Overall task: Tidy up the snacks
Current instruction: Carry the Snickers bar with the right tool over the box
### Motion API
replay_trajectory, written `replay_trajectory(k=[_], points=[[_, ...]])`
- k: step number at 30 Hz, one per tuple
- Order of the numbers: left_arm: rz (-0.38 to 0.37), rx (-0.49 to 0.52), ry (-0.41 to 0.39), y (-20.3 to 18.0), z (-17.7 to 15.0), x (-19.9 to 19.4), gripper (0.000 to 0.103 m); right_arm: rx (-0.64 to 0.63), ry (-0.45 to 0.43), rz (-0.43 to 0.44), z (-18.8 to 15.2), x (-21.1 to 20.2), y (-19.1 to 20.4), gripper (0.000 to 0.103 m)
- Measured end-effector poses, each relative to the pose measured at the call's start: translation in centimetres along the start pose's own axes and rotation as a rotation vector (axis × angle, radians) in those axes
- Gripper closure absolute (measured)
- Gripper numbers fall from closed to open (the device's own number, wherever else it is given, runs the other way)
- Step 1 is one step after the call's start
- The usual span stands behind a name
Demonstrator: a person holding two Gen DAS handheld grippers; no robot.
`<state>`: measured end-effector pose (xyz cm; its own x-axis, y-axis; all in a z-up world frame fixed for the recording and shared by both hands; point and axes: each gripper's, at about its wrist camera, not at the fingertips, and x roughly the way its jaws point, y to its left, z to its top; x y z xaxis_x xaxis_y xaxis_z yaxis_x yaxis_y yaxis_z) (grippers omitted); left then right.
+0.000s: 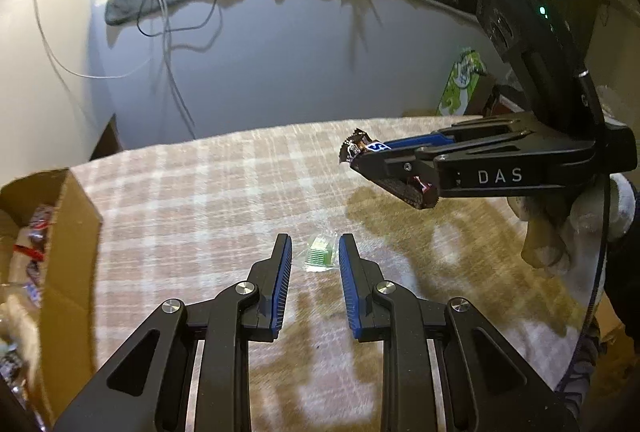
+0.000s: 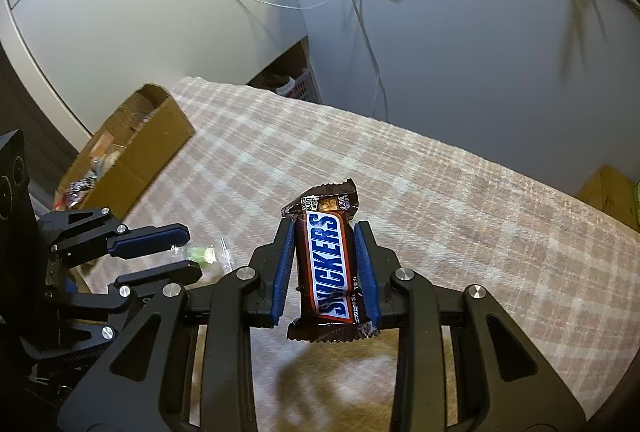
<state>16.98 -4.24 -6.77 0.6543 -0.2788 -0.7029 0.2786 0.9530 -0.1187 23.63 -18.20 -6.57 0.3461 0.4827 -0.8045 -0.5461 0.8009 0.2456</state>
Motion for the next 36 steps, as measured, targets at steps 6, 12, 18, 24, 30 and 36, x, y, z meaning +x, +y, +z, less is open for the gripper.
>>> replay_trajectory(k=[6, 12, 18, 24, 30, 36], points=[[0.026, -0.020, -0.051, 1.4, 0.0, -3.0, 0.080, -0.041, -0.024, 0.016, 0.9, -1.2, 3.3, 0.071], [0.052, -0.045, -0.101, 3.6, -0.3, -6.2, 0.080, -0.092, -0.035, 0.037, 2.0, -1.4, 7.3, 0.071], [0.085, -0.077, -0.147, 6.1, -1.0, -9.3, 0.080, -0.143, -0.034, 0.055, 3.1, -0.9, 11.3, 0.072], [0.118, -0.107, -0.186, 8.8, -1.8, -11.9, 0.080, -0.190, -0.031, 0.072, 4.2, -0.1, 15.3, 0.072], [0.146, -0.135, -0.213, 11.4, -2.3, -13.4, 0.081, -0.222, -0.027, 0.088, 5.3, 0.9, 18.2, 0.072], [0.183, -0.165, -0.228, 14.3, -2.6, -14.2, 0.081, -0.246, -0.018, 0.106, 6.7, 2.7, 20.6, 0.071]])
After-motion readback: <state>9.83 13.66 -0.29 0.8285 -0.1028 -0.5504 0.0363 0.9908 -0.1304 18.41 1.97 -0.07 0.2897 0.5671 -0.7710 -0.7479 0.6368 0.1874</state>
